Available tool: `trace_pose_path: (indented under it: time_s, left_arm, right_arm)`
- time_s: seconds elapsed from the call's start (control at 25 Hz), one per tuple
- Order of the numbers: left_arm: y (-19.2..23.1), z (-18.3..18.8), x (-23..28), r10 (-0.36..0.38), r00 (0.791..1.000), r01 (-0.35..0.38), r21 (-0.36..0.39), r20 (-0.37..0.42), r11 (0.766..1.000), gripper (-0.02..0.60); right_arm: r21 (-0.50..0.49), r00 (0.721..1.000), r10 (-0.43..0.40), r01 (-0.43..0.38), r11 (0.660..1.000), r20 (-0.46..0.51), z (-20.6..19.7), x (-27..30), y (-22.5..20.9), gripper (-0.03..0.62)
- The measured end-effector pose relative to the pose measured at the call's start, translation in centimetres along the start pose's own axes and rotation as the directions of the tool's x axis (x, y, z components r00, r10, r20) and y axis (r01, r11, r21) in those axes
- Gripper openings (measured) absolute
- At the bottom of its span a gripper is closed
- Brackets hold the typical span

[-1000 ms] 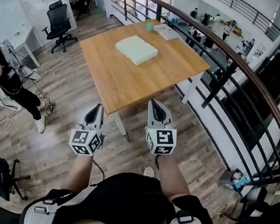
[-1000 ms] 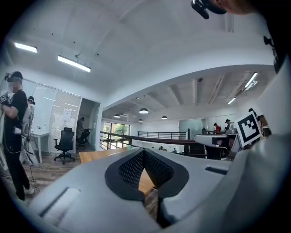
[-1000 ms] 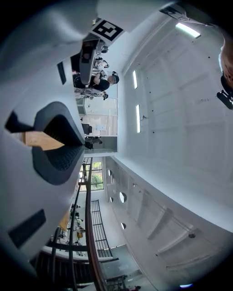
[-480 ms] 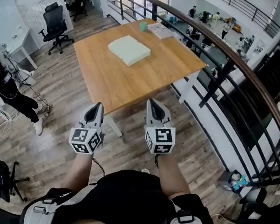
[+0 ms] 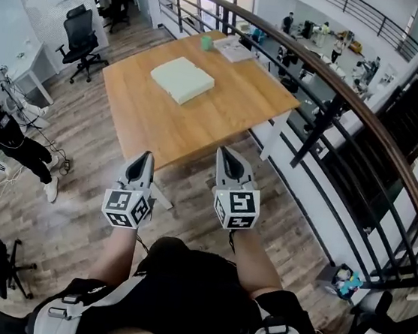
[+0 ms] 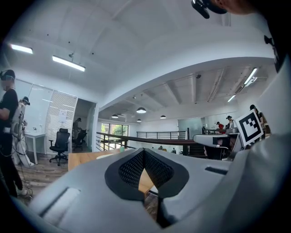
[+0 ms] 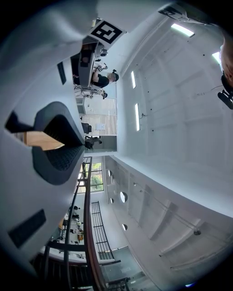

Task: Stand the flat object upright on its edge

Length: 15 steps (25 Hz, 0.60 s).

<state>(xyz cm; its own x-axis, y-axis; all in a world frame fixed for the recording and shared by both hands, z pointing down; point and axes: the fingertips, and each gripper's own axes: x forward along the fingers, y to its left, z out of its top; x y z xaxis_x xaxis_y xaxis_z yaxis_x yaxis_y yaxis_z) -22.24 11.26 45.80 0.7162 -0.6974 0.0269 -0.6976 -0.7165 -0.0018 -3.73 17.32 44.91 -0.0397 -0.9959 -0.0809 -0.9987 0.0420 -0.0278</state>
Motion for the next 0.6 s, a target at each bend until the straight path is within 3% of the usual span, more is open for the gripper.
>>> trace_pose_path:
  time_s: [0.6]
  left_arm:
    - [-1.9,-1.6,7.4,-0.063,0.998,0.063,-0.011,0.001,0.998,0.003]
  right_arm:
    - [-0.013,0.999,-0.026,0.026,1.0,-0.029,-2.3,2.7,-5.6,0.006]
